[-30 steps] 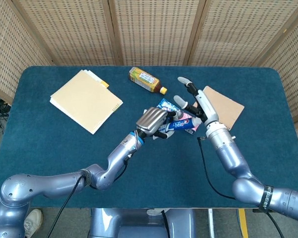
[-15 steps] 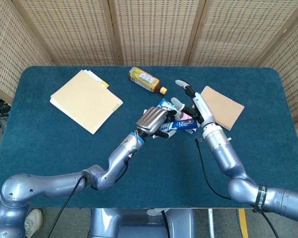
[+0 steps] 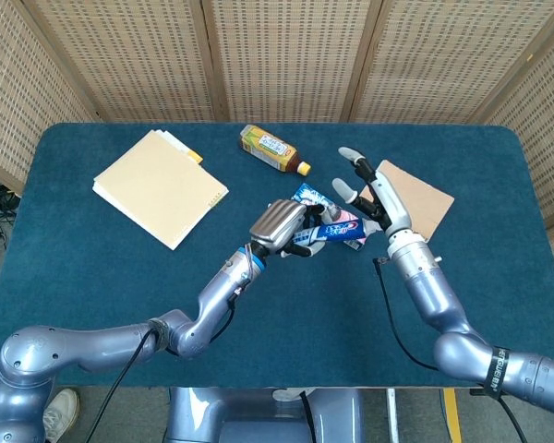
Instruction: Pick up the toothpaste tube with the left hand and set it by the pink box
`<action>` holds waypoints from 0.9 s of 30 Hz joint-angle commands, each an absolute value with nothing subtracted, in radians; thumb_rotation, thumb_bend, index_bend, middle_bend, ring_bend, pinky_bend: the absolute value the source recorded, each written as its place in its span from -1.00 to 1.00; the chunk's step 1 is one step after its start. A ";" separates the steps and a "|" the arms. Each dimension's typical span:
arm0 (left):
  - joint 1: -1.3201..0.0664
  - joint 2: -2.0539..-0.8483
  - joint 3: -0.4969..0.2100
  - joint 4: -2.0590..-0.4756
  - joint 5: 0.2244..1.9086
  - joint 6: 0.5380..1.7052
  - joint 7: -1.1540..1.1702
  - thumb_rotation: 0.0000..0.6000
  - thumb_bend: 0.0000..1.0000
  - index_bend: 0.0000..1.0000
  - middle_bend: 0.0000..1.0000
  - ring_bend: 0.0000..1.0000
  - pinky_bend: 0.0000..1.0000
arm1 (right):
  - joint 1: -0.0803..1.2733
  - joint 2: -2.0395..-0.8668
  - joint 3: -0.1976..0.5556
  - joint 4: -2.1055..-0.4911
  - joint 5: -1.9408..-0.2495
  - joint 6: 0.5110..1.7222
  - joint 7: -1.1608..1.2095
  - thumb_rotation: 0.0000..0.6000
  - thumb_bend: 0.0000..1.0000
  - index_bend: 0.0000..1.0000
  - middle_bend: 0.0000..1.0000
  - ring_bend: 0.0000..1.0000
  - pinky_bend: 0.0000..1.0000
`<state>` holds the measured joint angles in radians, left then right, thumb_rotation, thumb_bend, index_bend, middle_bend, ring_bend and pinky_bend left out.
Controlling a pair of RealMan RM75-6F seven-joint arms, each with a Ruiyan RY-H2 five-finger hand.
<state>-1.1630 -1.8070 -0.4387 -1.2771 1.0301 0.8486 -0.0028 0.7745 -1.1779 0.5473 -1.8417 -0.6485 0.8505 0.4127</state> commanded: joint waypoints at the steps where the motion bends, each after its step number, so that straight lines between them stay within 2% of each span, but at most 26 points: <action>1: -1.159 -1.810 -0.441 -1.284 1.036 0.855 -0.017 1.00 0.29 0.49 0.18 0.09 0.21 | 0.767 -1.180 0.550 -1.842 -0.662 0.847 0.426 -0.76 -1.00 -0.73 -1.00 -1.00 -1.00; 27: -1.121 -1.798 -0.450 -1.319 1.061 0.886 -0.107 1.00 0.28 0.49 0.19 0.09 0.21 | 0.729 -1.171 0.564 -1.825 -0.724 0.820 0.494 -0.76 -1.00 -0.73 -1.00 -1.00 -1.00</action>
